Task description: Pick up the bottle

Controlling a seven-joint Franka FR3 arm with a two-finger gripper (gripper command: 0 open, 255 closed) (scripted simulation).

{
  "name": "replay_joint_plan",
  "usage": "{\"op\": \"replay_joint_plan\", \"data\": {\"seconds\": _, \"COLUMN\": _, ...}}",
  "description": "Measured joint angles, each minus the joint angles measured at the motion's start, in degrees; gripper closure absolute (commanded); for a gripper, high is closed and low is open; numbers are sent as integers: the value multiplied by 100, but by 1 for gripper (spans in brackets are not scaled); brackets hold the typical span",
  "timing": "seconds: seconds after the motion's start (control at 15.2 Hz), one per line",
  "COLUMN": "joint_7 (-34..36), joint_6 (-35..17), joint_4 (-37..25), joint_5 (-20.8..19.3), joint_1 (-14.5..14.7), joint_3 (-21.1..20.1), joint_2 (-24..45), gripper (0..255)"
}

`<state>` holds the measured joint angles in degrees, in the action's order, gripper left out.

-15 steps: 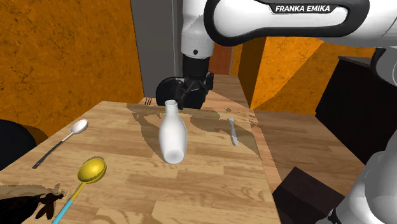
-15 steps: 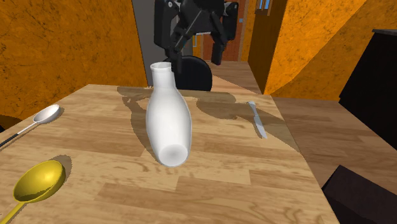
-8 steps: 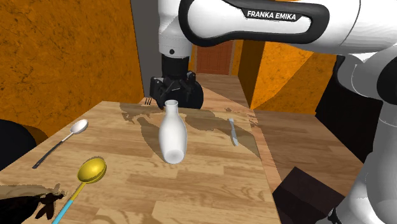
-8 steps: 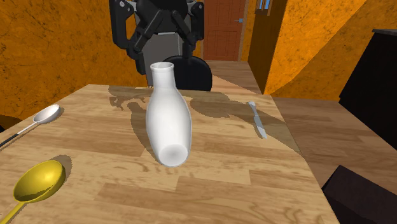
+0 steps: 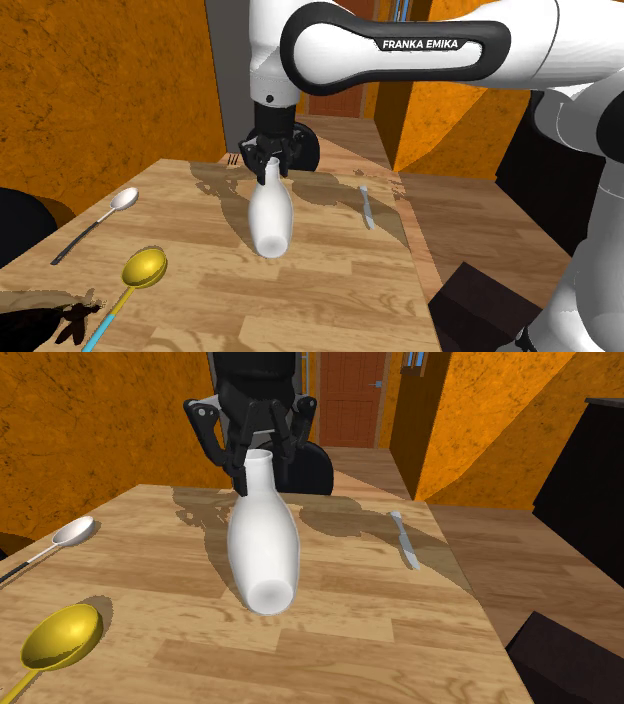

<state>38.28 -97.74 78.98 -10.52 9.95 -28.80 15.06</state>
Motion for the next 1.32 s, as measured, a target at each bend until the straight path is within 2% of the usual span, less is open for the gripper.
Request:
{"op": "replay_joint_plan", "data": {"seconds": 0.59, "joint_7": -2, "joint_6": 37, "joint_4": -48, "joint_5": -7, "joint_1": 5, "joint_3": 1, "joint_2": 13, "gripper": 255}}
{"op": "replay_joint_plan", "data": {"seconds": 0.86, "joint_7": -18, "joint_6": 320, "joint_4": -374, "joint_5": -29, "joint_1": 43, "joint_3": -4, "joint_2": 64, "gripper": 255}}
{"op": "replay_joint_plan", "data": {"seconds": 1.32, "joint_7": -7, "joint_6": 997, "joint_4": -1299, "joint_5": -172, "joint_1": 225, "joint_3": -16, "joint_2": 335, "gripper": 255}}
